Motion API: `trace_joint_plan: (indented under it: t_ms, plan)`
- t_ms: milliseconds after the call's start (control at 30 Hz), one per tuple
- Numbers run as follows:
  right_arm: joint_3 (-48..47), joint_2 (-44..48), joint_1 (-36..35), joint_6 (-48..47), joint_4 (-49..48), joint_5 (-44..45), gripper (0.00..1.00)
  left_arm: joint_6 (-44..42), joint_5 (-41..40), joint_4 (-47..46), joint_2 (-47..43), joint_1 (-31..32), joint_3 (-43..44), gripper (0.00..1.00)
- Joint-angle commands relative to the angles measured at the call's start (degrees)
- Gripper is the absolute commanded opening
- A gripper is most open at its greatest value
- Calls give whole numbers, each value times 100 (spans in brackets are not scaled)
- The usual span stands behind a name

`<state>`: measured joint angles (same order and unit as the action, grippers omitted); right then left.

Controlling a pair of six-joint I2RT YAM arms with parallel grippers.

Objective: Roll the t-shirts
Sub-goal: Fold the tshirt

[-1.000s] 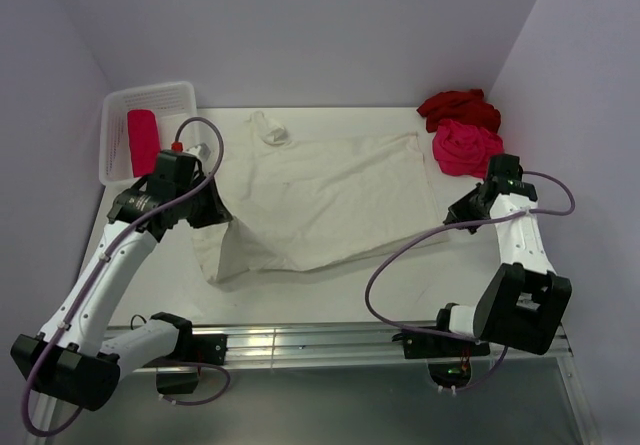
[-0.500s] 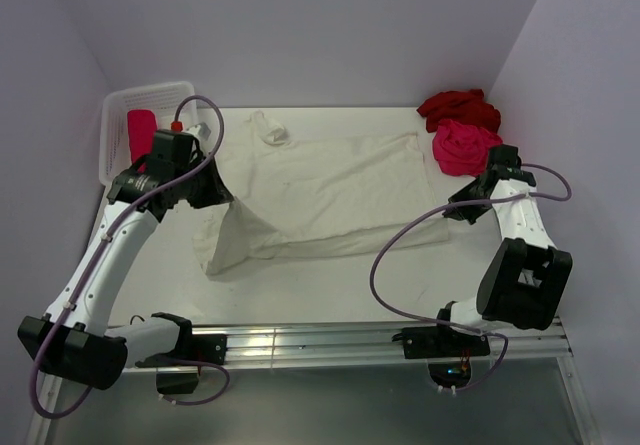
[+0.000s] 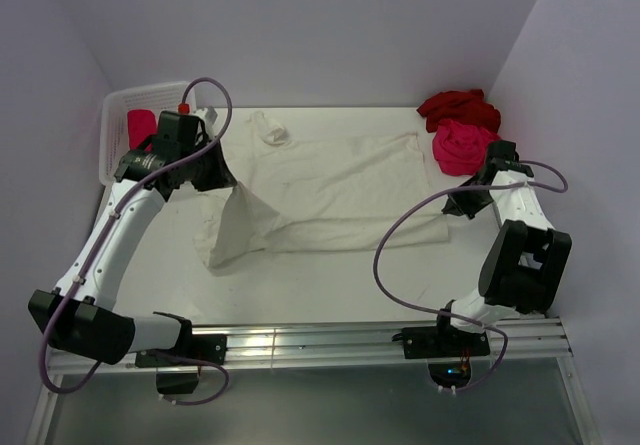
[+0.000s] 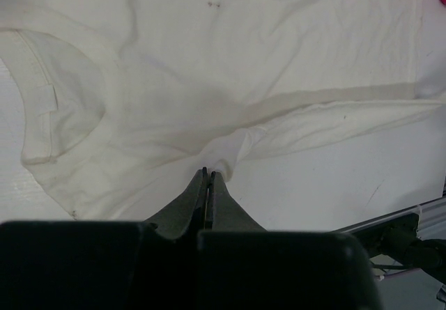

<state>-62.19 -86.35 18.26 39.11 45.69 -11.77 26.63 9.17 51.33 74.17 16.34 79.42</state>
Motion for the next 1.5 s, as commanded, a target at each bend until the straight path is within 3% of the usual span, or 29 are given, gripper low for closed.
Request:
trace_joint_plan:
  t_ms: [0, 1100, 1233, 1467]
  plan:
    - [-319, -145, 46, 0, -183, -9, 0, -211, 41, -158, 141, -17, 390, 0]
    - [-1418, -1543, -165, -132, -113, 70, 0, -923, -214, -650, 1714, -43, 918, 0]
    - [-1445, -1605, -165, -211, -122, -1, 27, -993, -170, -764, 1952, -78, 970, 0]
    - [-1269, -1315, -165, -352, -87, 17, 43, -1108, -38, -984, 2329, -105, 1234, 1]
